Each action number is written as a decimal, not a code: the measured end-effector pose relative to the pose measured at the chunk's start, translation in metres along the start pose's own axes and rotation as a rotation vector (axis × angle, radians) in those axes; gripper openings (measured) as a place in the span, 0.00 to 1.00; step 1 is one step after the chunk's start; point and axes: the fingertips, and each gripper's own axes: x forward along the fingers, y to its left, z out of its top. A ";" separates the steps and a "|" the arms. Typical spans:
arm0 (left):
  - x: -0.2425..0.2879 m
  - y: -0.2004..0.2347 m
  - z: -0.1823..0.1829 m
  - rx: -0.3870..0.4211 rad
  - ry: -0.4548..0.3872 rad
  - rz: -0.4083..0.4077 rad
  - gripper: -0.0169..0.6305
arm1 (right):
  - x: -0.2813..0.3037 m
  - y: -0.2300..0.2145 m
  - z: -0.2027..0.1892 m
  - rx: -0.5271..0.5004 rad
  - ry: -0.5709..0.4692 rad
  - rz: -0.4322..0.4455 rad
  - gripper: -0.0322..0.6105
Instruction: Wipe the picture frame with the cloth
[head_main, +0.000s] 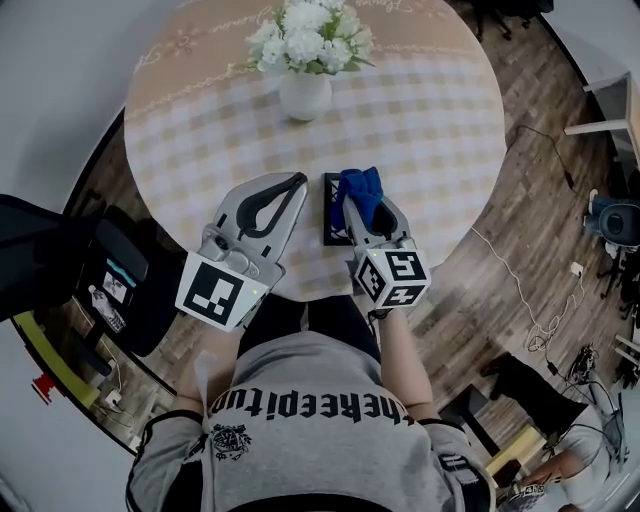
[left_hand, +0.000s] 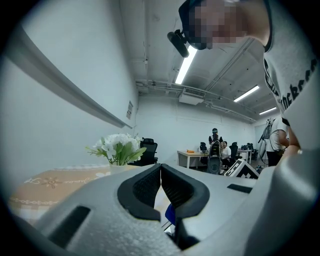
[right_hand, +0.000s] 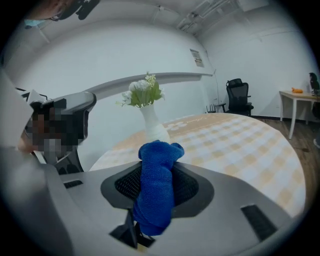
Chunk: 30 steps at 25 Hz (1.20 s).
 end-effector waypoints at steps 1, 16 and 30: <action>-0.001 0.002 -0.001 -0.003 0.001 0.008 0.05 | 0.004 0.000 -0.003 0.003 0.014 0.001 0.28; -0.020 0.031 -0.013 -0.024 0.023 0.134 0.05 | 0.070 0.013 -0.047 -0.084 0.253 0.030 0.28; -0.017 0.035 -0.009 0.001 -0.007 0.157 0.05 | 0.072 -0.011 -0.061 -0.175 0.334 -0.045 0.27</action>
